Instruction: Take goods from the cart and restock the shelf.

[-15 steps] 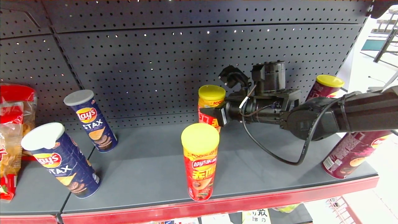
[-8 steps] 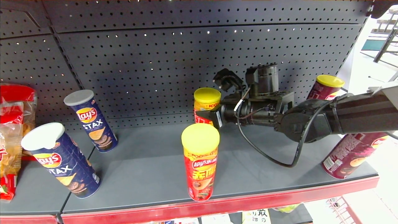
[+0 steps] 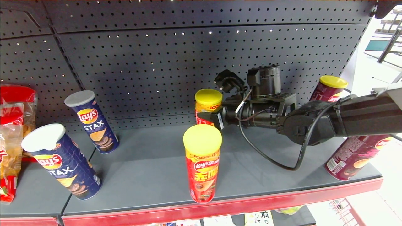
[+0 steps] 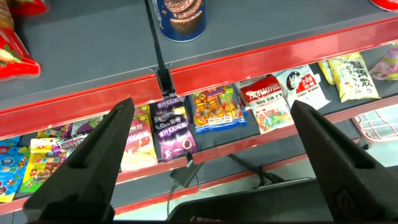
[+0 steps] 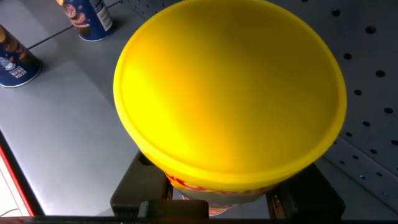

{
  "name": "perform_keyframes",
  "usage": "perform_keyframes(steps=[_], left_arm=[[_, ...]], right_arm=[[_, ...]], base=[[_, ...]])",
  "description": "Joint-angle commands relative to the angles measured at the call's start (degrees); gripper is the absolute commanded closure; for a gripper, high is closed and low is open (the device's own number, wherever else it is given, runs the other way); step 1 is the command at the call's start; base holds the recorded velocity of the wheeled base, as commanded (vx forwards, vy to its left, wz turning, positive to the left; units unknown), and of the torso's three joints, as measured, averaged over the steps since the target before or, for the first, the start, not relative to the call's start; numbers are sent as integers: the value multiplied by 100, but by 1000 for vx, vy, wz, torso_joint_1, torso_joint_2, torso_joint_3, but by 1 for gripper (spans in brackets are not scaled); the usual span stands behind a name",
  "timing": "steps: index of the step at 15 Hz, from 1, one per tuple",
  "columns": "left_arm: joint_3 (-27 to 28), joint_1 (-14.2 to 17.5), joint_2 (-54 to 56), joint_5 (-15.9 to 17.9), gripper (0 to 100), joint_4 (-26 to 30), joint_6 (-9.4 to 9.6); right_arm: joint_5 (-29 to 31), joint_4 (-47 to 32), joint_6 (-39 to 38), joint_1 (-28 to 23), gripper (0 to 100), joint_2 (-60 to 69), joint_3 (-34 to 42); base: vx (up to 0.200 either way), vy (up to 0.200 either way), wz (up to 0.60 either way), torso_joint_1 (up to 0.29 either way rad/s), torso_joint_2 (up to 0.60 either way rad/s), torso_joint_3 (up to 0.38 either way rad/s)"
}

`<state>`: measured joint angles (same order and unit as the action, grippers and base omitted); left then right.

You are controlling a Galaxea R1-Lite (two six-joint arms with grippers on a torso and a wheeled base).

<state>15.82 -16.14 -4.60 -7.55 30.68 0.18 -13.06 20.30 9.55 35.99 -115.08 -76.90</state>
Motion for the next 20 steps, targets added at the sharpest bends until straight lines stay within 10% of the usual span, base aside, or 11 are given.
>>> perform_keyframes(steps=[1,15,16,20], left_arm=[[0,6,-15,-1,0,-1,-1],[0,6,-15,-1,0,-1,-1],[0,-3,-15,-1,0,-1,-1],[0,-3,-15,8,0,-1,-1]], right_arm=[[-4,9,-5,14,100,29,8],[5,106,3,66,100,-6,122],[75,106,-5,93,0,-6,158],[93,106,-5,93,0,82,184]], base=[[0,0,0,0,0,0],[0,0,0,0,0,0],[0,0,0,0,0,0],[0,0,0,0,0,0]])
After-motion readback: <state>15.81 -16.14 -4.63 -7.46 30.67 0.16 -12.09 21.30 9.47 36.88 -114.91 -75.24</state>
